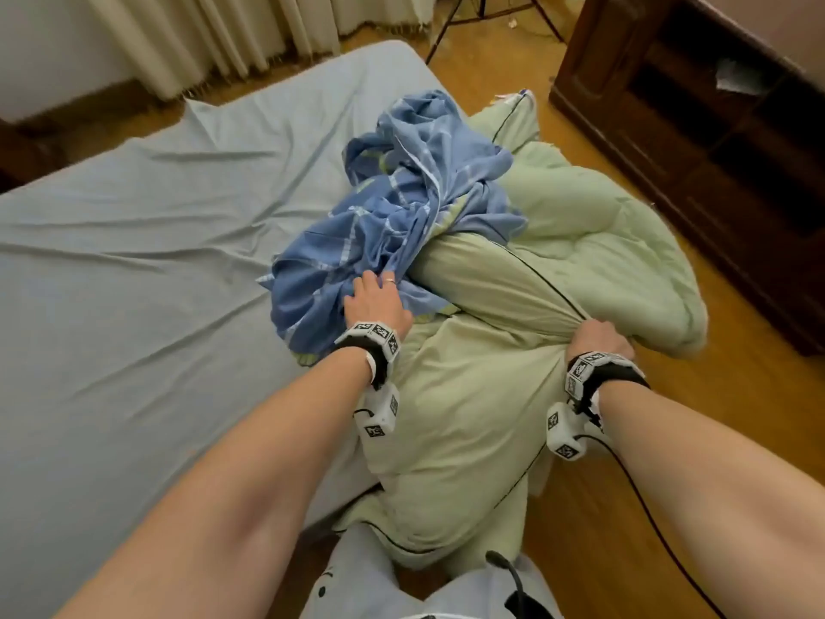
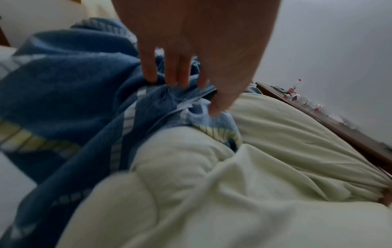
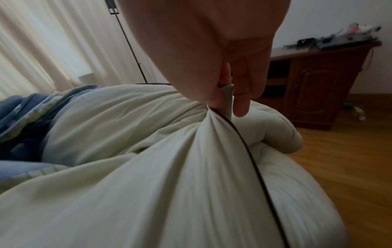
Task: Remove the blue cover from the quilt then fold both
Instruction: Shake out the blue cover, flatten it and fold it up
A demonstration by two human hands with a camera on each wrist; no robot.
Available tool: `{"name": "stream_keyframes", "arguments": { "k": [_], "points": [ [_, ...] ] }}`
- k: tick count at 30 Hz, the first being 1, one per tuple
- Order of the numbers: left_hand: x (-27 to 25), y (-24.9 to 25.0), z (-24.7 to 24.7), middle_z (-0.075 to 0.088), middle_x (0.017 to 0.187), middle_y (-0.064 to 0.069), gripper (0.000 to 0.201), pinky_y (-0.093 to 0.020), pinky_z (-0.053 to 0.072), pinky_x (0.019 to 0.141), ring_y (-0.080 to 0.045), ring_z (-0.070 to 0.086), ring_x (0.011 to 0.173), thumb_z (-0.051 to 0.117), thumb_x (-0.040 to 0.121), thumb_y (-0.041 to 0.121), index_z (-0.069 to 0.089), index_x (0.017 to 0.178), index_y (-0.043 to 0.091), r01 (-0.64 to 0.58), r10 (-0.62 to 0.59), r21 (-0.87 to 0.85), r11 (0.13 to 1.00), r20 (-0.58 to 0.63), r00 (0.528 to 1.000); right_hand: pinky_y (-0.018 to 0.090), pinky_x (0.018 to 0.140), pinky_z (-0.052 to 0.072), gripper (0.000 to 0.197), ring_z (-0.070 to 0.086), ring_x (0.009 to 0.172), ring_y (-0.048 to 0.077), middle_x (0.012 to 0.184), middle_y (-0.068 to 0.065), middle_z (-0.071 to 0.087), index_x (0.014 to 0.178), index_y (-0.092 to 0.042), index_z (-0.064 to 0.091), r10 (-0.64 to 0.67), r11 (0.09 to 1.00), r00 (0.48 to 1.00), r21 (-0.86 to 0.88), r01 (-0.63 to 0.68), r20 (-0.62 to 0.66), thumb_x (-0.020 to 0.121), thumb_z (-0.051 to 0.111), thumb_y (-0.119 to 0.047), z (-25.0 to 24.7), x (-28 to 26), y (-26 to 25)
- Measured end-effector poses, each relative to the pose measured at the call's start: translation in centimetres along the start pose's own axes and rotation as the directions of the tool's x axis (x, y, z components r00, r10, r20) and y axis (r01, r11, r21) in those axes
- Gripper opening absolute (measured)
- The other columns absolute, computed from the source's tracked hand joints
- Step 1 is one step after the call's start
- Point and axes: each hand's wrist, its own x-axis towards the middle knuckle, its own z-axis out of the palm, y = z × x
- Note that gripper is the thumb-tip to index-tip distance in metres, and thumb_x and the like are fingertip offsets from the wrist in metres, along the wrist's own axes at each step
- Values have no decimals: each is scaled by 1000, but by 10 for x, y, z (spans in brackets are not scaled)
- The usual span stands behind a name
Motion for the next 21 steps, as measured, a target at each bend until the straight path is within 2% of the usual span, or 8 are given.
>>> {"name": "stream_keyframes", "arguments": {
  "k": [2, 5, 9, 12, 14, 16, 18, 21],
  "points": [
    [14, -11, -8, 22, 151, -16, 91, -54, 32, 107, -34, 23, 139, 67, 78, 48, 18, 149, 17, 151, -153, -30, 988, -81, 985, 43, 85, 51, 30, 63, 106, 37, 118, 17, 59, 119, -4, 62, -6, 1000, 1000, 25, 6, 21, 93, 47, -7, 4, 2, -5],
    [38, -28, -6, 1, 159, -18, 125, -62, 25, 110, -38, 11, 146, 72, 69, 67, -6, 154, 18, 304, -289, -150, 941, 113, 951, 42, 86, 50, 31, 62, 108, 36, 122, 17, 59, 119, -5, 62, 1, 1000, 999, 27, -2, 51, 93, 47, -8, 9, 8, -12],
    [58, -32, 36, 9, 159, -24, 151, -54, 26, 115, -42, 24, 143, 78, 54, 72, -21, 150, 13, 284, -161, -261, 923, 409, 898, 39, 83, 50, 28, 63, 104, 33, 119, 14, 60, 115, -7, 63, 71, 997, 994, -17, -69, 84, 92, 48, -7, 13, 12, -11],
    [70, -25, 65, 21, 157, -20, 157, -56, 27, 112, -39, 35, 138, 76, 46, 76, -19, 150, 7, 181, -82, -183, 966, 447, 891, 39, 81, 50, 25, 63, 104, 34, 117, 14, 61, 113, -7, 63, 106, 993, 992, -55, -103, 62, 91, 51, -7, 10, 22, -10],
    [76, -17, 72, 32, 152, -19, 139, -56, 28, 110, -38, 40, 134, 77, 61, 64, -9, 151, 2, 93, -33, -109, 990, 455, 890, 38, 76, 49, 22, 64, 100, 34, 113, 14, 63, 109, -7, 64, 121, 991, 991, -70, -116, 64, 90, 52, -8, 7, 30, -11],
    [79, -11, 66, 42, 145, -22, 107, -52, 37, 106, -40, 46, 129, 73, 80, 41, 4, 151, -1, 13, 36, -99, 995, 475, 879, 38, 78, 50, 22, 64, 99, 33, 113, 15, 64, 107, -7, 64, 124, 991, 990, -64, -120, 63, 89, 53, -9, 4, 35, -16],
    [84, -10, 57, 48, 139, -23, 76, -47, 44, 99, -42, 50, 124, 65, 88, 26, 23, 145, -1, -44, 90, -111, 993, 446, 890, 43, 90, 49, 27, 57, 111, 35, 123, 17, 59, 115, -6, 61, 139, 989, 989, -56, -136, 58, 90, 50, -12, 4, 39, -27],
    [89, -13, 40, 59, 122, -17, 40, -41, 47, 86, -37, 58, 111, 63, 87, 20, 48, 121, 5, -147, 173, -97, 984, 380, 909, 57, 111, 27, 53, 37, 131, 36, 139, 18, 44, 135, -5, 45, 186, 980, 983, -73, -185, 6, 87, 53, -27, 10, 37, -63]
  ]
}}
